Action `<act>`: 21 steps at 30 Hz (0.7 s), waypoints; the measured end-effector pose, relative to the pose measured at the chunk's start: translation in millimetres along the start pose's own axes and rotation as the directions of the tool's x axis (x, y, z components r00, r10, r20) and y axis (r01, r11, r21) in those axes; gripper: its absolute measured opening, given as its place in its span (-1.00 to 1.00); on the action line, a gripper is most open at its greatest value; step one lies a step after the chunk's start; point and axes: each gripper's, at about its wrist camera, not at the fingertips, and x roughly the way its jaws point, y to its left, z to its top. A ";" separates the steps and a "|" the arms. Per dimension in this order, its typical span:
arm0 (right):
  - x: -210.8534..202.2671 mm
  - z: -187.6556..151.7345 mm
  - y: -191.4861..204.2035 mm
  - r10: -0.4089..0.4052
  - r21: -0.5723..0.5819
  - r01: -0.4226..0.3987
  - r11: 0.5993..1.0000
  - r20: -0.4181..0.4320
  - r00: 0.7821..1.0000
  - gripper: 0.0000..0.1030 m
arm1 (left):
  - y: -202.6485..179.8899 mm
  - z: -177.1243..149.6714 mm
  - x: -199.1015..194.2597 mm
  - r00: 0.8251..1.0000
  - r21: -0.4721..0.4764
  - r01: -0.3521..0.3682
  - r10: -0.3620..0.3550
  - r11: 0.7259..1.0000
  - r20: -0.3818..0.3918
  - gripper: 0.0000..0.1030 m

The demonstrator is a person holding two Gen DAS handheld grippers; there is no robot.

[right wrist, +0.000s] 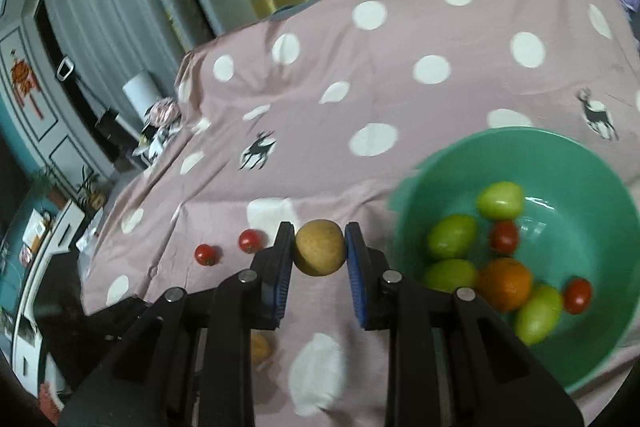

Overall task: Organize fruits
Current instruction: 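Carry the brown fruit into the green bowl and open the right gripper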

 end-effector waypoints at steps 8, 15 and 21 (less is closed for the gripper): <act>-27.7 -1.6 -31.0 0.001 0.075 -0.004 0.997 0.038 0.999 -0.49 | -6.0 9.9 28.6 0.996 -0.019 -0.003 0.001 1.000 -0.094 0.15; -42.0 -5.6 -50.8 -0.027 0.117 0.021 0.993 0.047 0.999 -0.48 | -23.4 14.5 37.6 0.991 0.061 -0.074 0.080 0.995 -0.106 -0.21; -53.4 -10.4 -67.9 -0.029 0.154 0.020 0.988 0.053 0.998 -0.48 | -27.7 4.4 28.9 0.988 0.059 -0.088 0.095 0.994 -0.118 -0.47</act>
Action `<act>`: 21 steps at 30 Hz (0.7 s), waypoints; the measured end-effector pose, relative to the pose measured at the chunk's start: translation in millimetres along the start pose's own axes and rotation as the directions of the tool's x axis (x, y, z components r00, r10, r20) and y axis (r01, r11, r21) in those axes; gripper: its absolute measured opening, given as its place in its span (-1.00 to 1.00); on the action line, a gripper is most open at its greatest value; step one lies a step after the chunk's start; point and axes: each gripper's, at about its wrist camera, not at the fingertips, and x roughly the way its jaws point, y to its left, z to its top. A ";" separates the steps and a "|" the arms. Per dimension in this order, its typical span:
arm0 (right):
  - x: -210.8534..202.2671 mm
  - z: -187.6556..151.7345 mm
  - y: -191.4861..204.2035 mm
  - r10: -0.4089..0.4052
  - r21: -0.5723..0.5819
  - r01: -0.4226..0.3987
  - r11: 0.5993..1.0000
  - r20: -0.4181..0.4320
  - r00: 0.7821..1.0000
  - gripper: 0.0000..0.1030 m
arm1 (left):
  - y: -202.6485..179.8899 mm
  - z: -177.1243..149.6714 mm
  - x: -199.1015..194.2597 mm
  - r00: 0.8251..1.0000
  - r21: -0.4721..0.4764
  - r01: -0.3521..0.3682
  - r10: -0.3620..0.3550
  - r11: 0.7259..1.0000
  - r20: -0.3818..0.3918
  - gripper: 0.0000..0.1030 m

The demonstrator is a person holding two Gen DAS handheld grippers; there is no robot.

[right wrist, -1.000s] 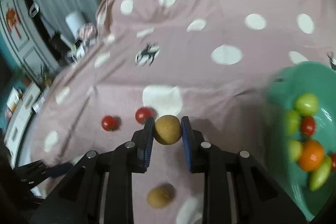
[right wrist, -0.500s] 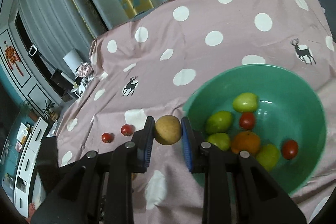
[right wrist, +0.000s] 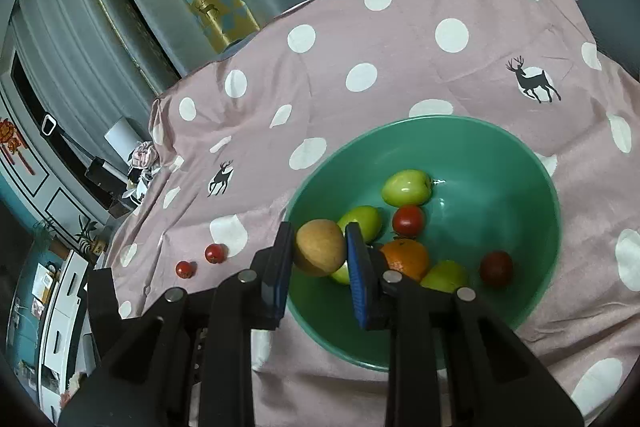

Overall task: Organize fruits
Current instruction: 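Carry the brown fruit into the green bowl and open the right gripper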

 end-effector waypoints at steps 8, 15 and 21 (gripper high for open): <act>-18.4 -1.2 -8.9 0.054 0.001 -0.054 0.999 0.051 0.997 -0.49 | -4.2 10.2 -21.4 0.997 -0.067 0.048 -0.044 0.997 0.063 -0.48; -44.5 3.7 -27.4 -0.001 0.001 0.001 1.000 0.113 0.994 -0.49 | -54.2 74.2 -67.7 0.950 0.010 0.156 -0.153 0.988 0.270 -0.48; -47.3 12.0 -49.4 -0.053 -0.004 0.054 0.999 0.084 0.995 -0.44 | -90.2 127.9 -44.2 0.924 0.024 0.241 -0.236 0.970 0.301 -0.40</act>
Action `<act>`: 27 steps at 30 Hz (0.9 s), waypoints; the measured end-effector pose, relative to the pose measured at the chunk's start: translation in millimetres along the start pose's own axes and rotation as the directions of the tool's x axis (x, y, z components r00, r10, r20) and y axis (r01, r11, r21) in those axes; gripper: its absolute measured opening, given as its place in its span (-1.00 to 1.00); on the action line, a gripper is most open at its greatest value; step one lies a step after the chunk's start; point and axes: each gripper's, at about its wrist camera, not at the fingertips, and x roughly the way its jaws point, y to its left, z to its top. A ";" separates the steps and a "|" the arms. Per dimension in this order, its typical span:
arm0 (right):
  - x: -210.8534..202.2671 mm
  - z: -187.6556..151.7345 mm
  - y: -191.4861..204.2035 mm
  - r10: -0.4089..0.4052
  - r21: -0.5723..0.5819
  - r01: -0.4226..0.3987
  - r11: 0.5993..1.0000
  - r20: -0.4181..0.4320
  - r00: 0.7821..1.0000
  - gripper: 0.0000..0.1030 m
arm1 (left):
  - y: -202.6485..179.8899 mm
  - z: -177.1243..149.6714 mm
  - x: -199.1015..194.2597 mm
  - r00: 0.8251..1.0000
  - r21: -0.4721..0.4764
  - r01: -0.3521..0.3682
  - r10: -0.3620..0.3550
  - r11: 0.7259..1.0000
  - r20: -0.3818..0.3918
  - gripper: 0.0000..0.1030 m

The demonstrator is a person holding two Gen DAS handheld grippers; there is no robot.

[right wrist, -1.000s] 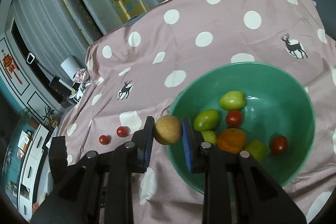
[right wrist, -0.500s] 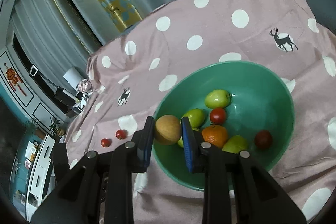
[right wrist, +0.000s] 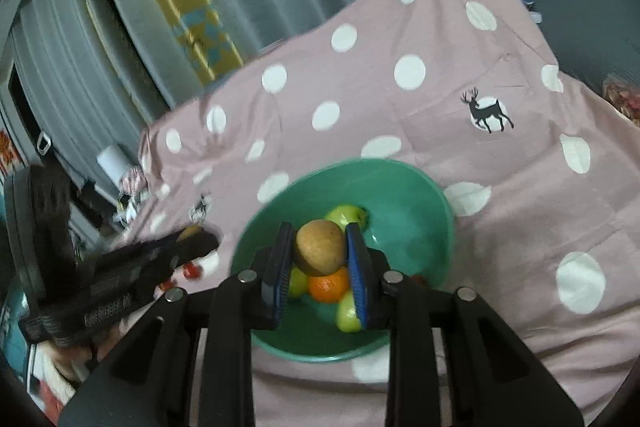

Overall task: Organize fruits
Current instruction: 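Carry the brown fruit into the green bowl and open the right gripper, then move the right gripper back to the two red cherry tomatoes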

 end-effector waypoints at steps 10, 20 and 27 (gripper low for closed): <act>-11.2 -5.6 -7.2 -0.017 0.007 0.017 1.000 0.040 0.999 1.00 | 51.7 -19.7 -5.7 1.000 -0.282 -0.029 0.028 0.959 -0.007 0.95; 37.4 -15.0 60.9 0.097 -0.031 -0.100 0.995 -0.083 0.992 1.00 | 109.6 -73.6 -62.3 0.958 -0.113 -0.283 0.275 0.952 -0.079 0.95; 102.1 -34.4 143.6 0.136 -0.168 -0.177 0.970 -0.231 0.963 0.96 | 170.6 -105.6 -65.3 0.875 -0.043 -0.474 0.465 0.879 -0.132 0.95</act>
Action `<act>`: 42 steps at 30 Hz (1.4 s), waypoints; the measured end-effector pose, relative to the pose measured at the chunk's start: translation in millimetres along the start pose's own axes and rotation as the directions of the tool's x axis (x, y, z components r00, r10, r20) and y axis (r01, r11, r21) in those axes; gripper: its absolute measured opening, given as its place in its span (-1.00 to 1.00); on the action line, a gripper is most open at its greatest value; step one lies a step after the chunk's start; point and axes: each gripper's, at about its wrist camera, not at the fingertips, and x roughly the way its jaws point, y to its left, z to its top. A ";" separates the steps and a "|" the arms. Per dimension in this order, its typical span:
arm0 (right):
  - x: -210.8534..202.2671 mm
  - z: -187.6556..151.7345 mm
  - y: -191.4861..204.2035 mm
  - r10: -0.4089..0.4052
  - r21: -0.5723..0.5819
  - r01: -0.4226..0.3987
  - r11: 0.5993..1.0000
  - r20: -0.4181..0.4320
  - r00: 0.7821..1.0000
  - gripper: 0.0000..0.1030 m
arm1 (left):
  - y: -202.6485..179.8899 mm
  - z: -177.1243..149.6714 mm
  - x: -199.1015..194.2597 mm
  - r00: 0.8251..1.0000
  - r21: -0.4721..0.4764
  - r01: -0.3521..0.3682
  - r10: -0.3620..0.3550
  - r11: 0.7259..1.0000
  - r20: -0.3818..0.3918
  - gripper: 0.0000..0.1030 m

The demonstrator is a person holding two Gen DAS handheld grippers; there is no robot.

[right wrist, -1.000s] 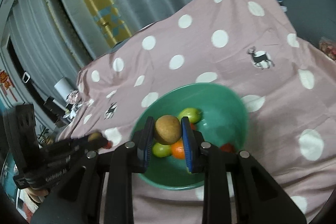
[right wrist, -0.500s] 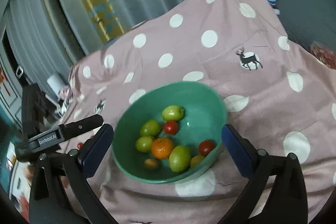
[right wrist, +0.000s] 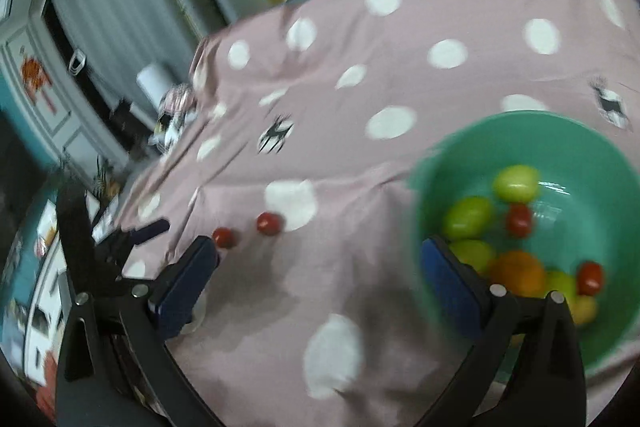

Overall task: Organize fruits
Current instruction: 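Move the right gripper back to the two red cherry tomatoes, then grasp a red cherry tomato with the right gripper while the left gripper grasps the other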

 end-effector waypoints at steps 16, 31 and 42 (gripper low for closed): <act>76.8 18.1 45.5 0.082 -0.018 -0.084 0.996 -0.088 0.993 0.69 | 23.1 10.6 17.6 0.997 -0.020 -0.070 0.071 0.997 0.034 0.95; 84.8 17.7 42.9 0.049 -0.020 -0.052 0.998 -0.115 0.992 0.67 | 29.0 10.5 15.5 0.996 -0.047 -0.081 0.083 0.996 0.039 0.95; 127.4 23.0 48.1 -0.037 -0.102 0.014 0.995 -0.233 0.972 0.21 | 37.6 8.4 39.0 0.998 -0.085 -0.014 0.009 0.996 -0.061 0.71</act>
